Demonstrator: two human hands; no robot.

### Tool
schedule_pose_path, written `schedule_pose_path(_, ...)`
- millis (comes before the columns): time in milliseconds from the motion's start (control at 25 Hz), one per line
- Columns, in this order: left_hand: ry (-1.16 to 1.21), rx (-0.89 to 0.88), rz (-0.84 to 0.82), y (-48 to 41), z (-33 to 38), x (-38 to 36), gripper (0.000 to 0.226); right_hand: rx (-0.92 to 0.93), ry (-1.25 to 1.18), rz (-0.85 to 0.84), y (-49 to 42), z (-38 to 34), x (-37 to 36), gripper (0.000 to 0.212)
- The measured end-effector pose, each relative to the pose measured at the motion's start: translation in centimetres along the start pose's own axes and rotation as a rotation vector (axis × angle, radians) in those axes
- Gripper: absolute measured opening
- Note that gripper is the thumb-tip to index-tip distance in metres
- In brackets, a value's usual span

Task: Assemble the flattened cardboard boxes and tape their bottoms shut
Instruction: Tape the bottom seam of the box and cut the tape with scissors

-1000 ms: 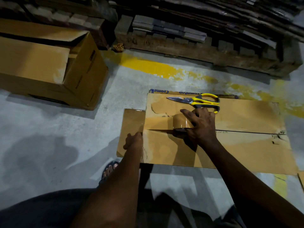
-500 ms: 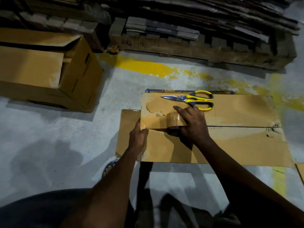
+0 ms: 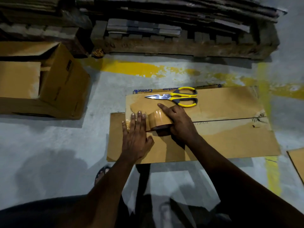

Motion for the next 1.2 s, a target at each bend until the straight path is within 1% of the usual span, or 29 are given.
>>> schedule_pose_path(80,-0.040,-0.007,-0.018,0.0,0.5,-0.5,0.085,0.095,0.168,-0.008,0.1,-0.2,0.4,0.071)
schedule_pose_path(120,-0.061,-0.009,-0.025,0.0,0.3,-0.8,0.085,0.121,0.260,-0.004,0.5,0.3,0.7,0.068)
schedule_pose_path(200,-0.082,-0.014,-0.023,-0.1,0.1,-0.9,0.086,0.079,0.370,0.065,2.0,2.5,2.2,0.067)
schedule_pose_path(280,-0.078,0.015,-0.018,-0.1,0.1,-0.8,0.087,-0.028,0.425,0.144,4.2,5.4,4.2,0.074)
schedule_pose_path(360,-0.074,0.081,-0.040,-0.2,1.4,-0.5,0.088,-0.151,0.402,0.199,6.1,7.5,5.6,0.078)
schedule_pose_path(440,-0.082,0.087,-0.074,-0.3,4.1,-0.2,0.089,-0.235,0.291,0.234,6.7,8.1,5.4,0.074)
schedule_pose_path(560,-0.072,-0.013,-0.088,-0.7,9.5,-0.5,0.087,-0.233,0.141,0.223,5.9,7.6,3.9,0.078)
schedule_pose_path(680,-0.001,-0.030,-0.078,-0.7,12.9,-1.2,0.076,-0.208,0.133,0.190,5.4,7.3,3.4,0.080)
schedule_pose_path(800,0.031,-0.046,-0.080,-0.7,13.0,-1.7,0.076,-0.213,0.141,0.178,5.1,6.6,2.8,0.079)
schedule_pose_path(880,-0.008,-0.039,-0.106,-0.8,12.5,-1.9,0.075,-0.224,0.206,0.176,5.3,6.4,2.7,0.076)
schedule_pose_path(920,-0.040,-0.024,-0.120,-0.9,12.3,-2.0,0.078,-0.240,0.253,0.204,5.8,6.9,3.1,0.073)
schedule_pose_path(1000,-0.065,0.011,-0.152,-1.0,12.3,-1.9,0.088,-0.351,0.320,0.300,7.6,9.0,4.9,0.067)
schedule_pose_path(1080,-0.054,0.019,-0.145,-0.9,12.6,-1.8,0.091,-0.487,0.326,0.352,9.8,11.4,6.9,0.067)
schedule_pose_path(1200,-0.062,-0.018,-0.087,-0.6,13.2,-1.3,0.088,-0.532,0.219,0.361,10.5,12.5,7.2,0.063)
Point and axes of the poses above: each hand's wrist, its own y-axis away from the middle knuckle, its own x-axis out of the back of the hand, z = x × y, the point moved 1 cm from there along -y, towards the middle knuckle, and after that the axes turned 13 degrees about x, right-handed, at the moved point
